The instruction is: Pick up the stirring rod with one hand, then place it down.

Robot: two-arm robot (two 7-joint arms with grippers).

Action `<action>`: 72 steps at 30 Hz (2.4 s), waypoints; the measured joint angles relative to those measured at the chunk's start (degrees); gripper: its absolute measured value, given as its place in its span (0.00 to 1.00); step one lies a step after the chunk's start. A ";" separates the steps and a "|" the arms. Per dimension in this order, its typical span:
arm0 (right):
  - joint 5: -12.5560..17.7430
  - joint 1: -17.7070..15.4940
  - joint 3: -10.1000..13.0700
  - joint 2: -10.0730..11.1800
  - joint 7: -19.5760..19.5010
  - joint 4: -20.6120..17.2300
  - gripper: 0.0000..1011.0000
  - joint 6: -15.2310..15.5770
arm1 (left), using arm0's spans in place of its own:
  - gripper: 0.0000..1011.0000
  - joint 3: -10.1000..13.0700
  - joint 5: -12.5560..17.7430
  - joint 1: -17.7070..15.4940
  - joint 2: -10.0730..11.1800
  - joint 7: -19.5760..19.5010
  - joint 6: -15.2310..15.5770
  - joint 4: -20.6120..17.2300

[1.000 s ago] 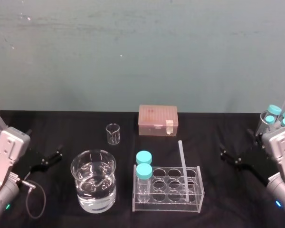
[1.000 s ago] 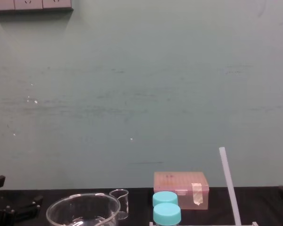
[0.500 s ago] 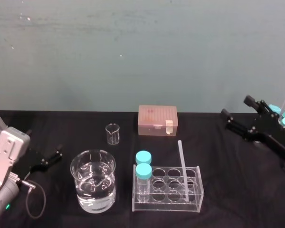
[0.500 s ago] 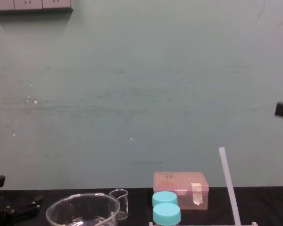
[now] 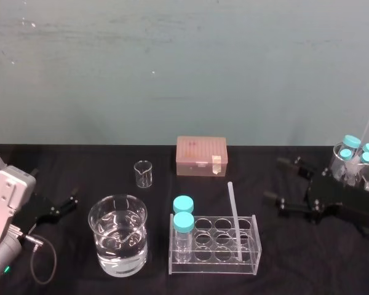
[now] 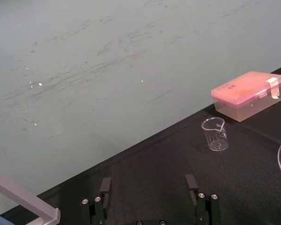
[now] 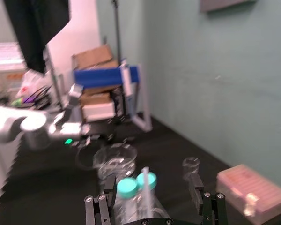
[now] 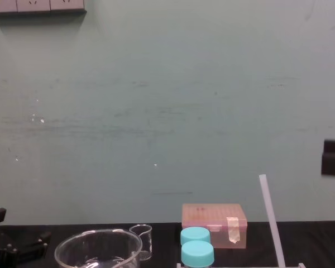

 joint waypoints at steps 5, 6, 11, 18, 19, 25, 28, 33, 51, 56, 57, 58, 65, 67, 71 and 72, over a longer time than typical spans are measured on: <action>-1.49 2.54 -3.23 0.54 2.67 1.65 0.99 1.37 | 0.99 0.00 0.00 0.00 0.00 0.00 0.00 0.00; -1.81 2.98 -3.78 0.42 2.73 1.93 0.99 1.60 | 0.99 0.00 0.00 0.00 0.00 0.00 0.00 0.00; -4.03 5.51 -6.96 -1.63 1.90 4.24 0.99 2.56 | 0.99 0.00 0.00 0.00 0.00 0.00 0.00 0.00; -5.33 7.74 -9.44 -4.90 0.88 7.48 0.99 2.45 | 0.99 0.00 0.00 0.00 0.00 0.00 0.00 0.00; -5.41 7.94 -9.67 -5.17 0.85 7.81 0.99 2.42 | 0.99 0.00 0.00 0.00 0.00 0.00 0.00 0.00; -6.10 9.42 -11.22 -6.78 1.03 9.92 0.99 2.08 | 0.99 0.00 0.00 0.00 0.00 0.00 0.00 0.00; -6.26 9.77 -11.54 -7.16 1.15 10.48 0.99 1.89 | 0.99 0.00 0.00 0.00 0.00 0.00 0.00 0.00; -5.93 10.15 -11.78 -8.02 1.55 11.49 0.99 1.27 | 0.99 0.00 0.00 0.00 0.00 0.00 0.00 0.00; -5.83 10.15 -11.76 -7.99 1.62 11.45 0.88 1.22 | 0.99 0.00 0.00 0.00 0.00 0.00 0.00 0.00; -5.83 10.13 -11.74 -7.97 1.66 11.40 0.73 1.25 | 0.99 0.00 0.00 0.00 0.00 0.00 0.01 0.00; -5.83 10.12 -11.73 -7.96 1.66 11.40 0.71 1.25 | 0.99 0.00 0.00 0.00 0.00 0.00 0.01 0.00; -5.83 10.12 -11.73 -7.96 1.67 11.39 0.69 1.26 | 0.99 0.00 0.00 0.00 0.00 0.00 0.01 0.00; -5.83 10.12 -11.70 -7.93 1.67 11.36 0.47 1.30 | 0.99 0.01 0.00 0.00 0.00 0.00 0.00 0.00; -5.83 10.12 -11.69 -7.92 1.67 11.34 0.39 1.31 | 0.99 0.00 0.00 0.00 0.00 0.00 0.01 0.00; -5.83 10.12 -11.69 -7.91 1.67 11.34 0.27 1.32 | 0.99 0.00 0.00 0.00 0.00 0.00 0.00 0.00; -5.83 10.12 -11.69 -7.91 1.66 11.34 0.22 1.32 | 0.99 0.00 0.00 0.00 0.00 0.00 0.00 0.00</action>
